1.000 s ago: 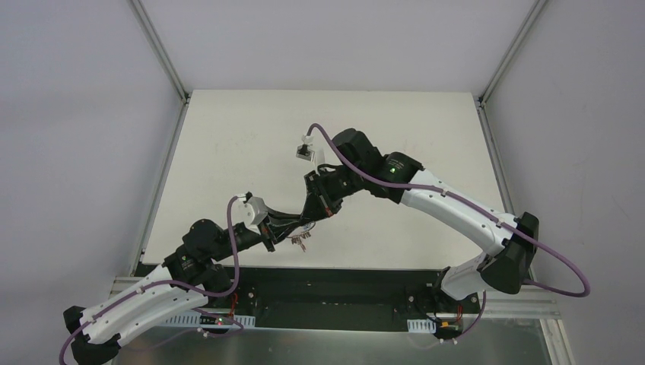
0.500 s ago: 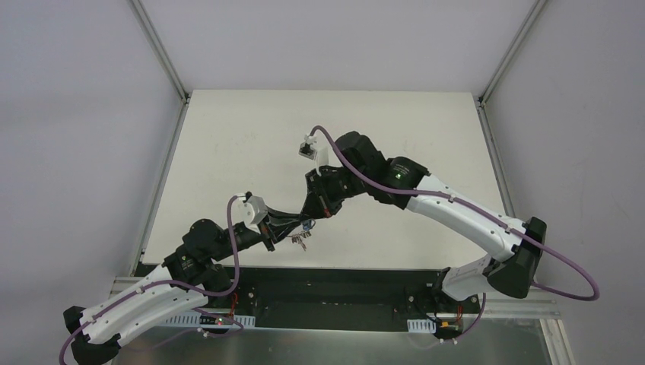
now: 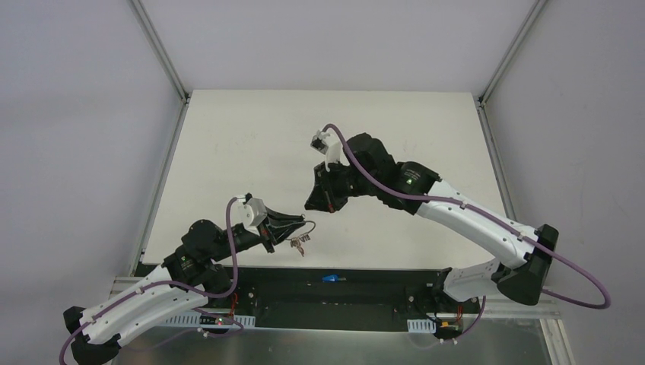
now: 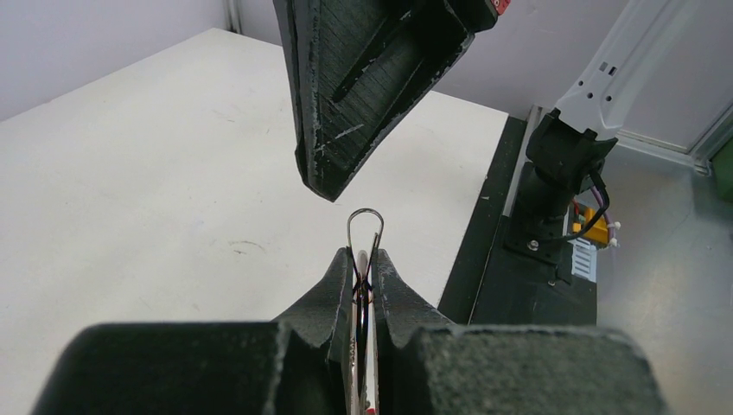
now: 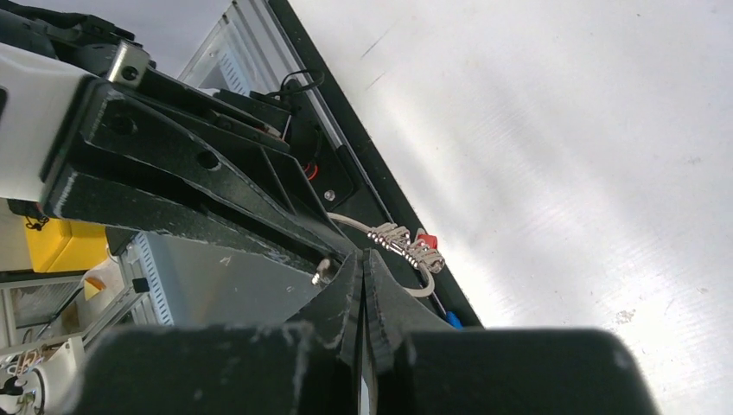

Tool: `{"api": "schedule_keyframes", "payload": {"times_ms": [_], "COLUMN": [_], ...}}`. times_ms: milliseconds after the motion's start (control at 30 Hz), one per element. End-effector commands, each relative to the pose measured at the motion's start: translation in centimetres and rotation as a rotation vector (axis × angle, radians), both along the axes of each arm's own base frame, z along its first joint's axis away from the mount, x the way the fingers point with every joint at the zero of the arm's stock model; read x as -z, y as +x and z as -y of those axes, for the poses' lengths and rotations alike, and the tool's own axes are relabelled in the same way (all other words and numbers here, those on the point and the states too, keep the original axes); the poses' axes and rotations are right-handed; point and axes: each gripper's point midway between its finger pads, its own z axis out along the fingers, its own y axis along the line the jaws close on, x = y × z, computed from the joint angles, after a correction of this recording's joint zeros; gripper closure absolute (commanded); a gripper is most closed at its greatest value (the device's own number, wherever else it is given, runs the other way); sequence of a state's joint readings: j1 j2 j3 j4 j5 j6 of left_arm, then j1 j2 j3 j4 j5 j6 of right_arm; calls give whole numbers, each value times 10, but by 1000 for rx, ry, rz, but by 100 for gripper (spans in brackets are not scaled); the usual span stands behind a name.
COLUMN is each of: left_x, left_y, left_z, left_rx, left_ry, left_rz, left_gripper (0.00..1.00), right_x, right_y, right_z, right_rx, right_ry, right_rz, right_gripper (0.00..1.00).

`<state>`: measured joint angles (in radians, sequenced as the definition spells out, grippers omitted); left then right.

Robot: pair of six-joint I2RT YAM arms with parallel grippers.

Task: Put the keys on the keyring

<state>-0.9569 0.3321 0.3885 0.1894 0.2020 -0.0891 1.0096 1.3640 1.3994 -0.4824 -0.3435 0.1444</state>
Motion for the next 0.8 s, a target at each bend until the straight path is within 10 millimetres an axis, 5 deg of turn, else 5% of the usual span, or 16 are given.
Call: {"api": "schedule_keyframes", "payload": {"times_ms": [0, 100, 300, 533, 767], "left_x": [-35, -34, -32, -30, -30], "left_y": [-5, 1, 14, 22, 29], "left_z": [-4, -7, -16, -22, -28], "left_rx": [7, -31, -119, -179, -229], "left_ry": [-91, -88, -97, -101, -113], "left_rz": [72, 63, 46, 32, 13], "left_gripper": [100, 100, 100, 100, 100], "right_x": [-11, 4, 54, 139, 189], "right_y": [4, 8, 6, -31, -69], "right_z": [12, 20, 41, 59, 58], "right_rx": [56, 120, 234, 282, 394], "right_ry": [40, 18, -41, -226, -346], "right_rz": [41, 7, -120, -368, -423], "right_gripper": [100, 100, 65, 51, 45]}}
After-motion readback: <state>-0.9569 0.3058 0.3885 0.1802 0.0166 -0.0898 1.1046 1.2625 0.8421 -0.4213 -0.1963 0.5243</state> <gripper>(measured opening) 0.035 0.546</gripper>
